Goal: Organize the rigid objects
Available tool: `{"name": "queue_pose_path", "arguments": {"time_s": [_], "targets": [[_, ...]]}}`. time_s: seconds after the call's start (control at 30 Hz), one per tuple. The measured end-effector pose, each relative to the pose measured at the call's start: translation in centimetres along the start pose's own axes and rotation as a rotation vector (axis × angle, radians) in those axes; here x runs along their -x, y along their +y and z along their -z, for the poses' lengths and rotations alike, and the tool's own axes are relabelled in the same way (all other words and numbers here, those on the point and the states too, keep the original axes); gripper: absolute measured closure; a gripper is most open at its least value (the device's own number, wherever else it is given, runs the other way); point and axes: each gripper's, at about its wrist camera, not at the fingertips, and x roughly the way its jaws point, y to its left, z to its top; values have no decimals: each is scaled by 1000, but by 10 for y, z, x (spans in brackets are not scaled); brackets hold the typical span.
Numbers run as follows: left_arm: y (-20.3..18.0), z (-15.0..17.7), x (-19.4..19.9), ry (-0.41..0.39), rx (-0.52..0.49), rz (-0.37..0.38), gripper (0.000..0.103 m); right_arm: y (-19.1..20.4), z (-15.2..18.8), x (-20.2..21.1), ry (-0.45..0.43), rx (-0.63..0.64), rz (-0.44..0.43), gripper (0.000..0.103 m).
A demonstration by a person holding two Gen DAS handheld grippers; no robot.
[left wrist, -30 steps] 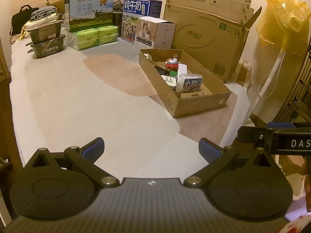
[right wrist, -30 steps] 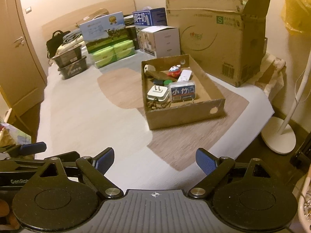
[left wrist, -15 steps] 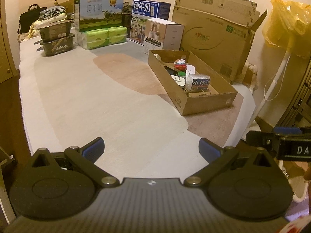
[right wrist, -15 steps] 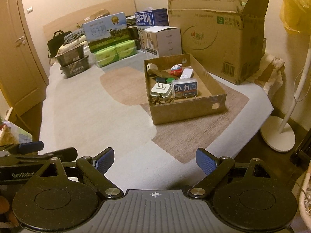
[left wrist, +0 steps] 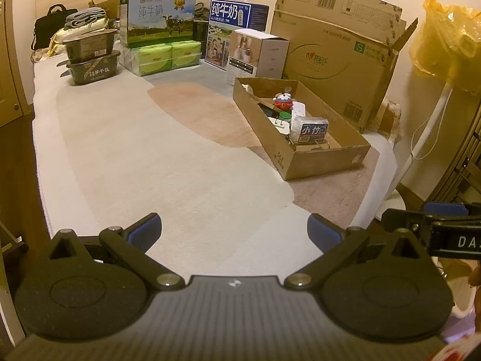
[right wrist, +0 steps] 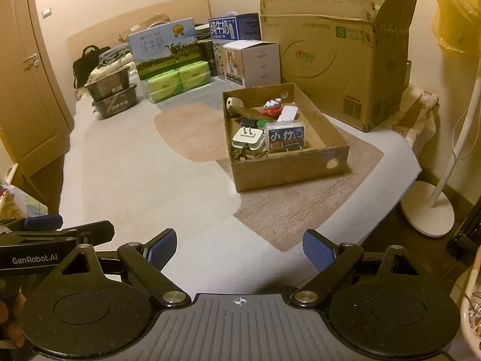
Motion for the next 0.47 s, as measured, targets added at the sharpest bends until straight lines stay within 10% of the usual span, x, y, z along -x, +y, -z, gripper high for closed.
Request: {"name": "queue_pose_path", "arguments": {"time_s": [0.47], "targets": [[3,2,-2,-3,4,0,0,0,4,-2,5,-1,0,13]]}}
